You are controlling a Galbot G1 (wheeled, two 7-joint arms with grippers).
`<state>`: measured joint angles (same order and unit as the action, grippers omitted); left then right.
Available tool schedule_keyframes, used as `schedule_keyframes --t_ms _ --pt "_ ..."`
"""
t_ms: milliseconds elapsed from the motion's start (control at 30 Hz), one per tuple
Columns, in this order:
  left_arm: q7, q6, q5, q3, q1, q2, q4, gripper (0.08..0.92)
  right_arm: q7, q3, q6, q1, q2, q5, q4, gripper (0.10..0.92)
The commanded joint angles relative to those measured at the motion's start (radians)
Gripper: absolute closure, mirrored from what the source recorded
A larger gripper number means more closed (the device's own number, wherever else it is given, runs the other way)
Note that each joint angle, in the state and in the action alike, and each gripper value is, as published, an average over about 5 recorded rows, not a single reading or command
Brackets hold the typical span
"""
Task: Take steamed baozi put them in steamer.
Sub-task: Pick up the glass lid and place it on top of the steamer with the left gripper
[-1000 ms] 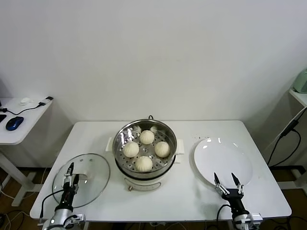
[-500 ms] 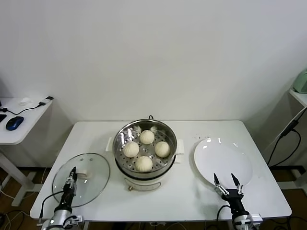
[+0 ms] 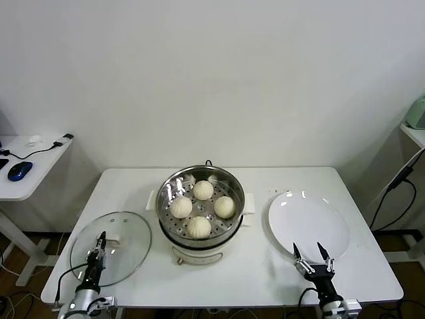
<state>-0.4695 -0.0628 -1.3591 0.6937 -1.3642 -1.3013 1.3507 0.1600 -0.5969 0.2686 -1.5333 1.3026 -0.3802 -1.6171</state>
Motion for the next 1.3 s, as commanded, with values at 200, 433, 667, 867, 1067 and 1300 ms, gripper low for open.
schedule_keyframes --t_ms 200,433,667,867,1067,1300 --pt "0.037 0.023 0.081 0.019 -0.038 -0.002 0.137 0.863 -0.023 -0.017 -0.033 -0.009 0.004 0.046 -0.026 0.202" --pt "0.213 0.121 0.281 0.101 -0.114 0.032 0.373 0.863 -0.044 -0.022 -0.068 -0.019 -0.003 0.072 -0.052 0.203" --pt "0.410 0.261 0.401 0.172 -0.141 0.082 0.621 0.863 -0.062 -0.021 -0.081 -0.023 -0.005 0.083 -0.068 0.203" --pt "0.506 0.364 0.316 0.107 -0.111 0.088 0.750 0.863 -0.062 -0.017 -0.081 -0.020 -0.013 0.104 -0.073 0.202" --pt "0.581 0.470 0.157 -0.103 -0.040 0.080 0.812 0.863 -0.062 -0.006 -0.068 -0.020 -0.016 0.107 -0.075 0.203" --pt "0.692 0.555 -0.020 -0.324 0.019 0.009 0.830 0.863 -0.066 0.008 -0.041 -0.020 -0.026 0.103 -0.059 0.203"
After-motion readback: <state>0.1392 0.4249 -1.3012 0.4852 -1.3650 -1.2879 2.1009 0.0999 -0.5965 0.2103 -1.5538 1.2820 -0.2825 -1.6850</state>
